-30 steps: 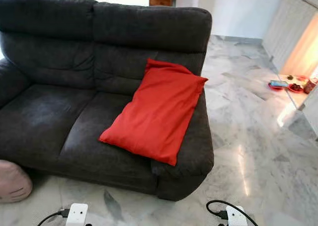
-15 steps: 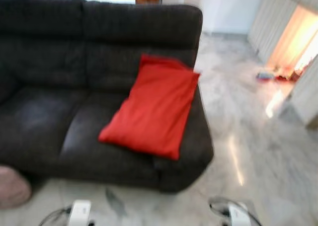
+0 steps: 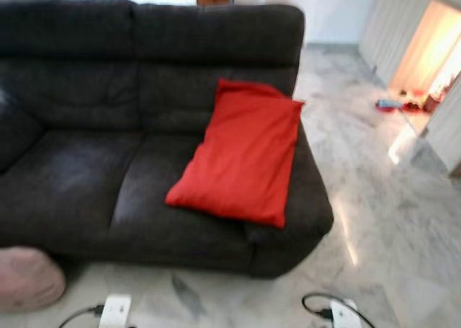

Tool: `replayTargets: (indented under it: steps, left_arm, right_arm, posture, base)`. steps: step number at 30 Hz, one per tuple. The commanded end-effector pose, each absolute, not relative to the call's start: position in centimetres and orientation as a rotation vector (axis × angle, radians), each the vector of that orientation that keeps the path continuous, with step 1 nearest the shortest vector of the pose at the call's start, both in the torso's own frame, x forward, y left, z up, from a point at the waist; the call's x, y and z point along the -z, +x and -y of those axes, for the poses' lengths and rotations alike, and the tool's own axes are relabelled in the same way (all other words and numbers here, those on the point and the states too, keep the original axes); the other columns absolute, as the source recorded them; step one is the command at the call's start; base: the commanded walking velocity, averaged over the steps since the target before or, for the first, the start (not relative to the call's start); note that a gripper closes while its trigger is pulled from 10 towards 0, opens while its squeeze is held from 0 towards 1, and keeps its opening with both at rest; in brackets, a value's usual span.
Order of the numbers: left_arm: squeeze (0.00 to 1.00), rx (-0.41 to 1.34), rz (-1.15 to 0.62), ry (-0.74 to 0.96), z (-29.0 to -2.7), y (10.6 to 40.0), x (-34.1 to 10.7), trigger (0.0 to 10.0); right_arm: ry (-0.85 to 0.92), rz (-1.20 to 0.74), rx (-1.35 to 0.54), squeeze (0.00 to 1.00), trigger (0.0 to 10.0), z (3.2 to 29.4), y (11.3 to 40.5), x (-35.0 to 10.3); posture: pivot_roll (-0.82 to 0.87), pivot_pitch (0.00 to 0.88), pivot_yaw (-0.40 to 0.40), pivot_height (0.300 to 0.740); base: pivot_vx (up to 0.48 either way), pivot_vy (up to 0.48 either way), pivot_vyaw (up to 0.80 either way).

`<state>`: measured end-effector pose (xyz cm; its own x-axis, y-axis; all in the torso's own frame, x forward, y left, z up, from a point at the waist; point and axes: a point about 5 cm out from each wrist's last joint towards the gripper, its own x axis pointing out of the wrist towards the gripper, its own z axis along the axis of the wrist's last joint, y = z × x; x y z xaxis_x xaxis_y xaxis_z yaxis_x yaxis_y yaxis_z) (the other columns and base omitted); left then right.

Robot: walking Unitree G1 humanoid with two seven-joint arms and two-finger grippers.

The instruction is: Move the pillow to the sofa from floor

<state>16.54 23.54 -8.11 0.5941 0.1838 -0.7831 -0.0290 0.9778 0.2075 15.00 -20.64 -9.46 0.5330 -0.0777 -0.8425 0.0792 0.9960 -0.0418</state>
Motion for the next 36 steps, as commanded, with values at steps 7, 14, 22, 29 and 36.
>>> replayTargets:
  steps: [7,14,22,29,36]
  left_arm:
    - [0.00,-0.131,-0.945,0.185,-23.77,16.19,8.23,10.0]
    - [0.00,-0.134,-0.945,0.179,-23.70,16.19,8.25,10.0]
    - [0.00,-0.140,-0.955,0.175,-23.83,15.88,8.36,10.0]
    - [0.00,-0.145,-0.964,0.174,-24.05,15.57,8.43,10.0]
    - [0.00,-0.146,-0.967,0.172,-24.11,15.48,8.45,10.0]
  right_arm:
    - [0.009,-0.995,0.088,0.00,10.0,20.37,15.47,9.33]
    - [0.014,-0.994,0.092,0.00,10.0,20.36,15.50,9.32]
    - [0.016,-0.995,0.089,0.00,10.0,20.33,15.44,9.35]
    - [0.014,-0.999,0.088,0.00,10.0,20.32,15.33,9.40]
    - [0.018,-1.007,0.090,0.00,10.0,20.40,15.12,9.47]
  posture:
    - [-0.02,0.000,-0.030,0.740]
    - [-0.02,0.000,-0.033,0.740]
    - [-0.01,0.000,-0.034,0.740]
    - [-0.01,0.000,-0.034,0.740]
    - [-0.01,0.000,-0.033,0.740]
  base:
    - [0.000,0.349,0.00]
    - [0.000,0.350,0.00]
    - [0.000,0.348,0.00]
    - [0.000,0.349,0.00]
    - [0.000,0.351,0.00]
